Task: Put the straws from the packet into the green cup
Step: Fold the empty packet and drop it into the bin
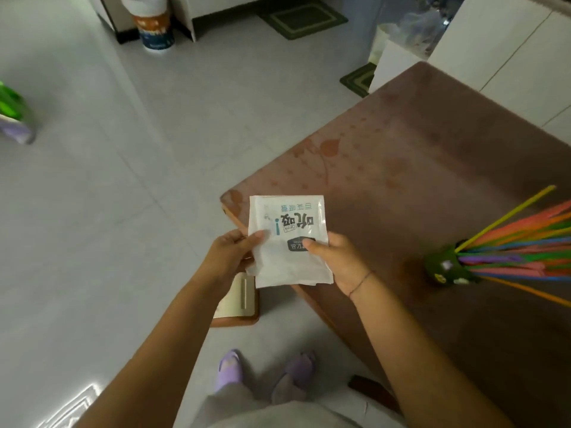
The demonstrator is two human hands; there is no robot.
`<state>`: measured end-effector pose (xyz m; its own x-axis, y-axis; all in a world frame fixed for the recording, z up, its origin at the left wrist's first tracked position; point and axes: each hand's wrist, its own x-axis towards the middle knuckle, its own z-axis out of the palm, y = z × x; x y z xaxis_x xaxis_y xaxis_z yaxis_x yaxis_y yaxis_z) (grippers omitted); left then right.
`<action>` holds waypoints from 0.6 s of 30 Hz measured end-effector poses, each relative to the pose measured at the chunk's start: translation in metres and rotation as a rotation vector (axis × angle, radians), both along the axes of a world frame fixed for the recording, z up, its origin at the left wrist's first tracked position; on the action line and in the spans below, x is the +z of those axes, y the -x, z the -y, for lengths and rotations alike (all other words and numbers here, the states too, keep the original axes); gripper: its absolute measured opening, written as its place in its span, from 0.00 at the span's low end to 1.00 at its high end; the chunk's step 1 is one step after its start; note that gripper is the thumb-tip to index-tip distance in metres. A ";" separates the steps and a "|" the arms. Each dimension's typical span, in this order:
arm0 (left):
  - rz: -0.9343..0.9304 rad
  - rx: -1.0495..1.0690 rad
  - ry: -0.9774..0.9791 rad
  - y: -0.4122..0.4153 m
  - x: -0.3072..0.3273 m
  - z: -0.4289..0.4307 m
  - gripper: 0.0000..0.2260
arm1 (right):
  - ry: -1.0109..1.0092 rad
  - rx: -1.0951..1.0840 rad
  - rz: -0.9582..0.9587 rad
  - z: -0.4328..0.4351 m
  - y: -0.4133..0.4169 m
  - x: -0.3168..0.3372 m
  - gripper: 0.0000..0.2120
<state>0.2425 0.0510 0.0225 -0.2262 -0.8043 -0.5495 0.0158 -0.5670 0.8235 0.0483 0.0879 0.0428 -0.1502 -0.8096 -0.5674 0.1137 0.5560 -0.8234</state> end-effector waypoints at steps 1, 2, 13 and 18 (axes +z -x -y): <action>0.002 0.034 -0.007 -0.014 -0.003 -0.001 0.13 | -0.013 -0.003 -0.023 0.003 -0.014 -0.002 0.14; 0.013 0.066 -0.011 -0.029 -0.006 -0.001 0.14 | -0.026 -0.008 -0.043 0.006 -0.027 -0.005 0.13; 0.106 0.255 -0.147 -0.170 -0.082 -0.025 0.10 | -0.100 0.008 -0.220 0.001 -0.132 -0.081 0.05; 0.154 0.336 -0.223 -0.197 -0.131 -0.038 0.12 | -0.151 0.098 -0.339 -0.003 -0.150 -0.139 0.11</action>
